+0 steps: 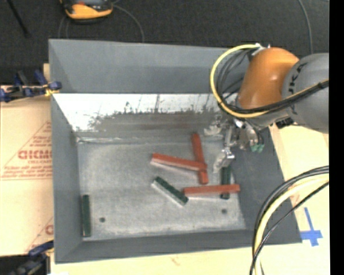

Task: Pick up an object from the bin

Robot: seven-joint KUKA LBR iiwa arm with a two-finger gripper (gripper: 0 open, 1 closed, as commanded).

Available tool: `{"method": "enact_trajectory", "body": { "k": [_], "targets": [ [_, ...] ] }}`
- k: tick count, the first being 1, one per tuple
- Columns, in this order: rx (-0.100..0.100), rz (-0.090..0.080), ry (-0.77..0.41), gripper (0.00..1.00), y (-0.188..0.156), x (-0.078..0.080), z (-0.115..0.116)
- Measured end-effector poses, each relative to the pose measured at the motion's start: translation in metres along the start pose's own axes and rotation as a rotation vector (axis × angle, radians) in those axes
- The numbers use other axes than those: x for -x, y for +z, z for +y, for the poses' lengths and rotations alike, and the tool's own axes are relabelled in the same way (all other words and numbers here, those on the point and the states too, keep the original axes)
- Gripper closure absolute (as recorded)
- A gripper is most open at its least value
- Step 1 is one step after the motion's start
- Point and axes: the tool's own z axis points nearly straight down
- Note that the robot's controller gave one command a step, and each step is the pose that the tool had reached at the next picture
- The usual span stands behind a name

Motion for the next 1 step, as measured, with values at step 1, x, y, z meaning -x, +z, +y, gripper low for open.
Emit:
{"method": "enact_trajectory", "body": {
  "k": [1],
  "targets": [
    [0.001,0.001,-0.012,0.0,0.0103,0.0003,0.006]
  ]
}}
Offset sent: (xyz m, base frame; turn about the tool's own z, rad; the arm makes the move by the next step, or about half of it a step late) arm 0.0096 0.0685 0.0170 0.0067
